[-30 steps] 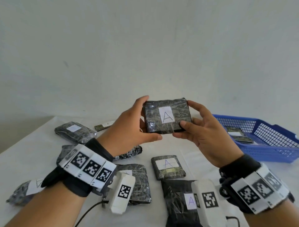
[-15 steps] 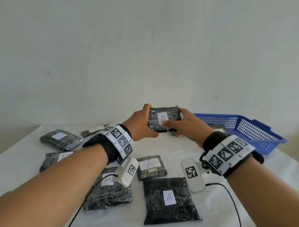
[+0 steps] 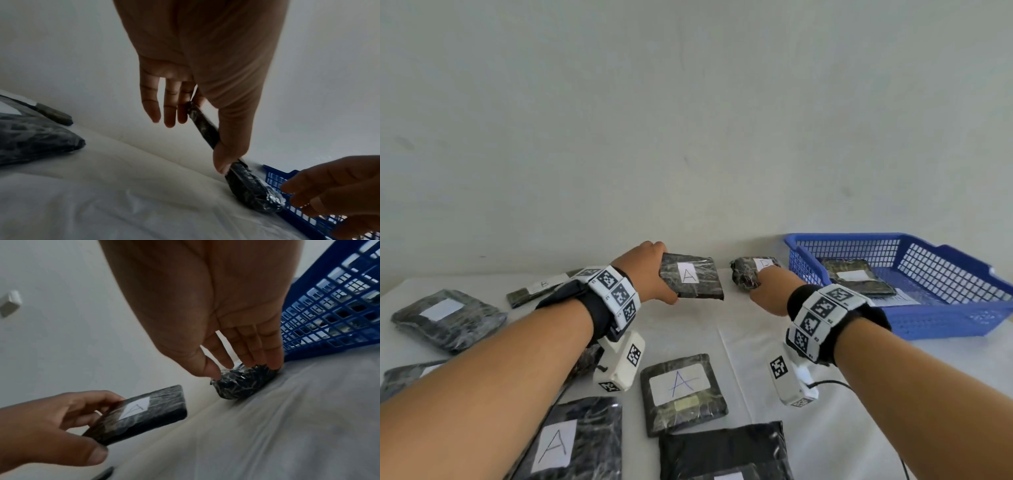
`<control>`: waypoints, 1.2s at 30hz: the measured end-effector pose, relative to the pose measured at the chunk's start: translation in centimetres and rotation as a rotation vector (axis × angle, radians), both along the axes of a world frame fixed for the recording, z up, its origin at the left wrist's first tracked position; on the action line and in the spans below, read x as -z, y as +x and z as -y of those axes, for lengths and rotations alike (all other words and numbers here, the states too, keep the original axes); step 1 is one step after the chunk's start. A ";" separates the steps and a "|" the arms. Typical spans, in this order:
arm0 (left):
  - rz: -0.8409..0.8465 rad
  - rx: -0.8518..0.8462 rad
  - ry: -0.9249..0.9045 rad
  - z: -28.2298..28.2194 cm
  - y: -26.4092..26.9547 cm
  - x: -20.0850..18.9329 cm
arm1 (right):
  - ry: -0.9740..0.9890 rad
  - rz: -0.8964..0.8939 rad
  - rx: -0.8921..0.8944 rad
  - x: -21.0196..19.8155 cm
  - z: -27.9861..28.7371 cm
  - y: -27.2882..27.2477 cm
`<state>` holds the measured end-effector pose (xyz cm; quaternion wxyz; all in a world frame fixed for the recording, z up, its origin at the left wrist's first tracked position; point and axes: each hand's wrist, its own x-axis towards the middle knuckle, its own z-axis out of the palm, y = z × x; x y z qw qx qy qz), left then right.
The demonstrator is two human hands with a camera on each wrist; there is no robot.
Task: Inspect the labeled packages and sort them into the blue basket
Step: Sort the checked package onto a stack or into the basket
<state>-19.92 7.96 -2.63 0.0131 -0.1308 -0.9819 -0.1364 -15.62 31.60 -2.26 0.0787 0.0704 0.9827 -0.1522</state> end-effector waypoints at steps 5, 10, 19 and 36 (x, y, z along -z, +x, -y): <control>0.045 0.002 -0.066 -0.9 -3.9 1.2 | 0.078 -0.038 0.075 1.6 -0.5 -3.8; 0.078 0.028 -0.135 -2.6 -6.8 2.4 | 0.214 -0.025 0.059 2.1 0.1 -6.4; 0.192 0.048 -0.211 -3.3 -9.2 3.7 | 0.312 0.016 -0.043 2.1 -0.5 -8.6; 0.193 0.007 -0.107 -4.5 -8.9 5.0 | 0.348 -0.119 -0.038 3.6 0.5 -8.2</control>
